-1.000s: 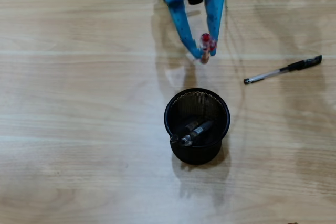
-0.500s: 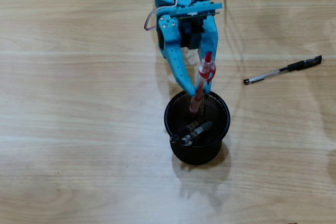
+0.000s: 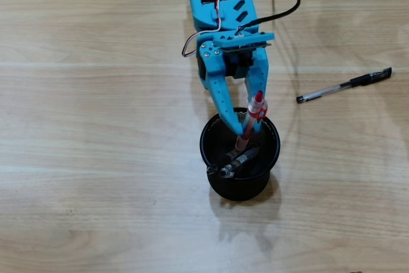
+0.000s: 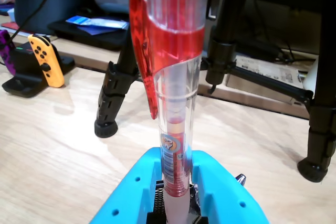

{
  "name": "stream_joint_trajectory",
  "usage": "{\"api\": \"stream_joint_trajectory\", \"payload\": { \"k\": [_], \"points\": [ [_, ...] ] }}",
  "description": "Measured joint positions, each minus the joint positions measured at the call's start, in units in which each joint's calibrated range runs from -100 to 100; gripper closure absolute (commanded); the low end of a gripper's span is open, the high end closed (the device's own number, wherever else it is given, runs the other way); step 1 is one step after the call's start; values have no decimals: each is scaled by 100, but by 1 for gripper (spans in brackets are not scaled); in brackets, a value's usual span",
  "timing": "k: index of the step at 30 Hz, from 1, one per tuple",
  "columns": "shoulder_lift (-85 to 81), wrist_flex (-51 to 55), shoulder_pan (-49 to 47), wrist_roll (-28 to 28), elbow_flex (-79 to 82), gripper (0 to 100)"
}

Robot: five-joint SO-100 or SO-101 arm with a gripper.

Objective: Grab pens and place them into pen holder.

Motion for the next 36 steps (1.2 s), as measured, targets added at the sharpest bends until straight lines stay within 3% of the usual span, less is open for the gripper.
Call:
{"api": "stream_joint_trajectory", "payload": {
  "k": [4,17,23,32,36],
  "points": [
    [0,0,-143,-218,0,90],
    [0,0,-248,-296,62,90],
    [0,0,-524,-286,169,98],
    [-416,95,-1153,879,240,98],
    [-841,1157,-1429,1295,240,98]
  ]
}}
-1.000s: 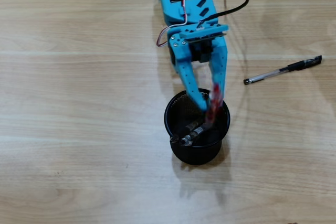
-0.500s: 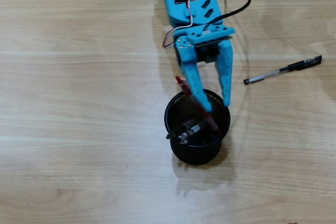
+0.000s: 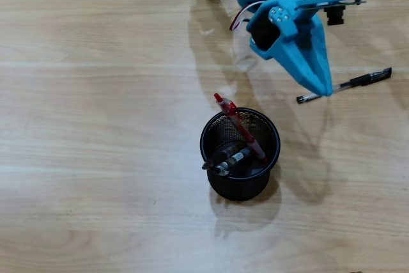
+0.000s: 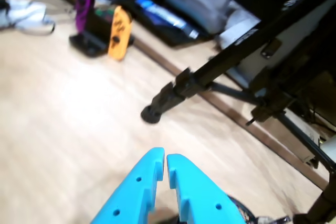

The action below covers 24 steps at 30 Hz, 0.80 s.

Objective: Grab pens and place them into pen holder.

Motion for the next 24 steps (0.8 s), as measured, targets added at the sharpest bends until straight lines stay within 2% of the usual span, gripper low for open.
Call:
{"api": "stream_joint_trajectory", "payload": {
  "k": [13,24],
  "points": [
    [-654,4109,-934,1576,-1366,98],
    [-229,5386,-1191,2486,-1943,98]
  ]
}}
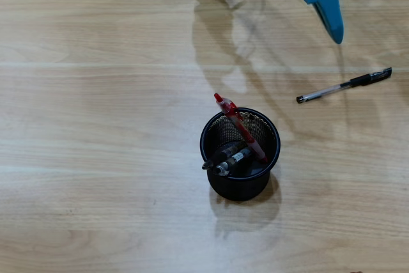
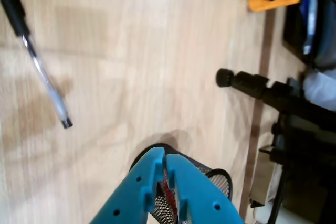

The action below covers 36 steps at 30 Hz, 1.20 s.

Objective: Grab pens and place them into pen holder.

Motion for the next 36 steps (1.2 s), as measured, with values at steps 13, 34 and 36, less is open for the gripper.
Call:
{"api": "stream_joint_trajectory", "payload": {
  "k": [13,34,36],
  "points": [
    [1946,2659,-629,463,-2387,98],
    [2710,2590,-896,31,-2813,58],
    [2710,2590,-924,31,-2813,61]
  ]
}}
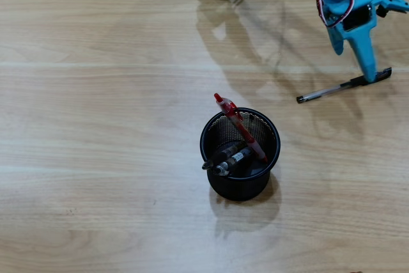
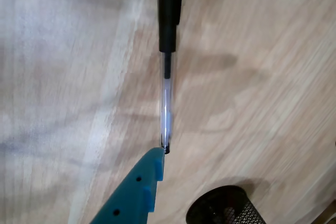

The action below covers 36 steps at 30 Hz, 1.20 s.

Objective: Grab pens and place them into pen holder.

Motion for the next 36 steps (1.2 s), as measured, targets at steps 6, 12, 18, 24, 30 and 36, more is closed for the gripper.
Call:
{"api": "stream_joint_trajectory", "payload": {
  "k": [6,12,18,24,30,36],
  "points": [
    [0,0,-19,0,160,63],
    [340,0,-124,-5,399,64],
    [943,-35,-124,-146,399,64],
    [1427,-35,-200,-156,18,64],
    [1546,311,-191,-182,-89,69],
    [1555,1001,-191,-172,-133,88]
  ]
}}
